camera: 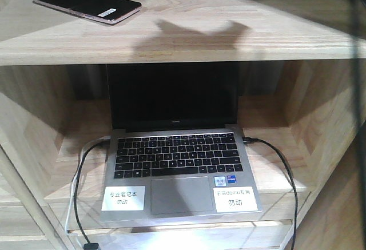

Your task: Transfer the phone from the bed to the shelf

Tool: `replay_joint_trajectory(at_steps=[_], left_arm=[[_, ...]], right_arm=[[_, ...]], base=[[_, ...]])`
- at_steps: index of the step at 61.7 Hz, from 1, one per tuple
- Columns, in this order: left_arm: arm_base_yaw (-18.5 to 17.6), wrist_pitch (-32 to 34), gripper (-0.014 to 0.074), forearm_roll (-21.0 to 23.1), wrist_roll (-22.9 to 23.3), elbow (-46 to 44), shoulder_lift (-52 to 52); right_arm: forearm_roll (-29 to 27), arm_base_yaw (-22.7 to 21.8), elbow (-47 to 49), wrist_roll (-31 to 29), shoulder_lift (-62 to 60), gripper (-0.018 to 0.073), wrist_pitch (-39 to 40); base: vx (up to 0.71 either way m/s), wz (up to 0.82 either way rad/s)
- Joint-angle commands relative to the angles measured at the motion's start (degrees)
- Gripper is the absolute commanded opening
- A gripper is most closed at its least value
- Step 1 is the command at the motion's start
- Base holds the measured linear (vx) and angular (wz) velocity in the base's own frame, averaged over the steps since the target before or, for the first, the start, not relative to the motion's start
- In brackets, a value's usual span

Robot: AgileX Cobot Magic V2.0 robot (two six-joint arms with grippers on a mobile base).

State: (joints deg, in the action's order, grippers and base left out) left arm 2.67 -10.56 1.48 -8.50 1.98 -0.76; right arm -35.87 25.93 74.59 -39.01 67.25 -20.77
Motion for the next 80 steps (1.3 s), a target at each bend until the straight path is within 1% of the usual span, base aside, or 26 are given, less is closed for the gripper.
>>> replay_joint_trajectory(at_steps=[1,19,34,41,58,72,80], left_arm=[[0.07,4.16,0.0001,0.52,0.33,-1.27,-0.71],[0.07,4.16,0.0001,0.52,0.33,-1.27,-0.71],[0.07,4.16,0.0001,0.52,0.33,-1.27,-0.71],[0.07,4.16,0.0001,0.52,0.33,-1.27,-0.71],[0.07,4.16,0.0001,0.52,0.33,-1.27,-0.71],[0.07,4.16,0.0001,0.52,0.33,-1.27,-0.71],[0.07,4.16,0.0001,0.52,0.33,-1.27,-0.71]], right_arm=[[-0.98,-0.43,-4.33,-0.58,-6.18,-0.0005,4.56],[-0.98,-0.43,-22.31,-0.52,-22.08,-0.0005,9.29],[-0.98,-0.43,-33.3,0.03,-33.45,-0.0005,9.21],[-0.98,-0.43,-37.89,1.49,-37.94,-0.0005,9.21],[-0.98,-0.43,-45.62,0.92,-43.82,-0.0005,9.21],[-0.98,-0.43,-48.46,0.92,-44.01,-0.0005,9.09],[-0.98,-0.43,-48.47,0.97,-44.01,-0.0005,8.89]], base=[[0.0,0.0],[0.0,0.0],[0.0,0.0],[0.0,0.0],[0.0,0.0],[0.0,0.0],[0.0,0.0]])
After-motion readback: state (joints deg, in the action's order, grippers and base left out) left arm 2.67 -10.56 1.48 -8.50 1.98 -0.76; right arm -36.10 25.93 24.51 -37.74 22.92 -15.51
